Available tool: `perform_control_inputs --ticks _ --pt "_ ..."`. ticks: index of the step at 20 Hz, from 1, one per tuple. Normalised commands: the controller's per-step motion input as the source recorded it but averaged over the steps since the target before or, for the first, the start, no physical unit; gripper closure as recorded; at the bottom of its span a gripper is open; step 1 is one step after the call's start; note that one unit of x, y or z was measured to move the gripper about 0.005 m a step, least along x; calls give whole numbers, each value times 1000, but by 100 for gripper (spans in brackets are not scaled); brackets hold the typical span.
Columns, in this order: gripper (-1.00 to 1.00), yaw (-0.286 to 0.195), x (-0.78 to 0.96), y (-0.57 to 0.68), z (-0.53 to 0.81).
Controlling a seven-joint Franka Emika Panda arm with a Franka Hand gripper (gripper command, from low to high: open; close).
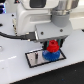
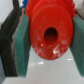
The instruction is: Insert the blue gear onto the right peg, followed by the red gear
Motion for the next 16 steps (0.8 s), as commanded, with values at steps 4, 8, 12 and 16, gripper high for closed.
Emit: perform_control_inputs --ticks 4,8,12,16 --pt "100 0 209 -4 -128" --pt "100 0 101 -16 -3" --pt "100 0 150 -59 52" --pt "100 0 153 -95 -162"
